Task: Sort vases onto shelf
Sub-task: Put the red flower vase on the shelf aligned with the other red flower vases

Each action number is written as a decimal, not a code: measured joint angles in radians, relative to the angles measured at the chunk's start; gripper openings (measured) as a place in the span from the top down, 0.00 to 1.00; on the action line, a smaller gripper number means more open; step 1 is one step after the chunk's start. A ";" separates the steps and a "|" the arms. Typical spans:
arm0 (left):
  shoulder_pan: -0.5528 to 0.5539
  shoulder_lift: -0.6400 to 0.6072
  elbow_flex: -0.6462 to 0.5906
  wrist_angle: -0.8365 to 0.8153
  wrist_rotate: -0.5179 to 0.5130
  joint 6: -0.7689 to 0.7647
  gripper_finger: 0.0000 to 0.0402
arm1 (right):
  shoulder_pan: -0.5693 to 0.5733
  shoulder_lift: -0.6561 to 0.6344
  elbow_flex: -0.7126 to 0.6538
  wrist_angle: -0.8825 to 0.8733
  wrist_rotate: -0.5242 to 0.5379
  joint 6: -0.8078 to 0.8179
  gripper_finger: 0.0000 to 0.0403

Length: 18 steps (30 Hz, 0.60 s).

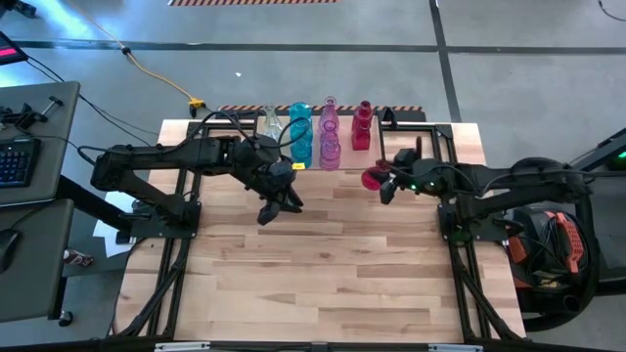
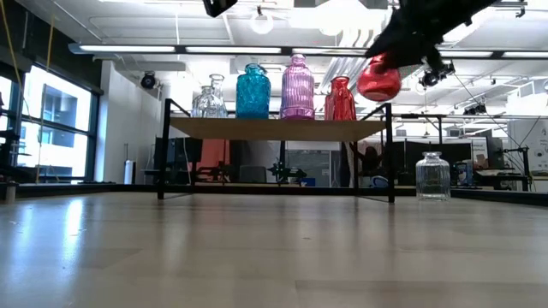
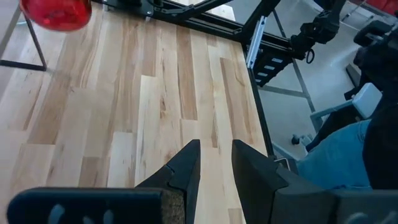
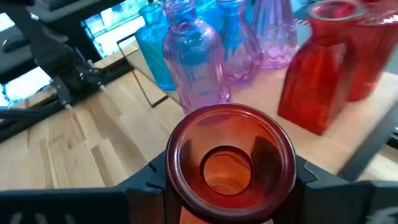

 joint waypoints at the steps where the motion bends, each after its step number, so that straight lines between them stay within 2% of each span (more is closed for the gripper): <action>1: 0.000 0.000 0.000 0.000 -0.004 0.000 0.80 | -0.014 0.013 0.000 0.015 -0.019 -0.014 0.63; 6: 0.000 0.000 0.000 0.000 -0.043 0.000 0.80 | -0.079 0.062 0.000 0.061 -0.059 -0.071 0.63; 18: 0.000 0.000 0.000 0.000 -0.050 -0.025 0.80 | -0.204 0.094 0.000 0.134 -0.191 -0.145 0.63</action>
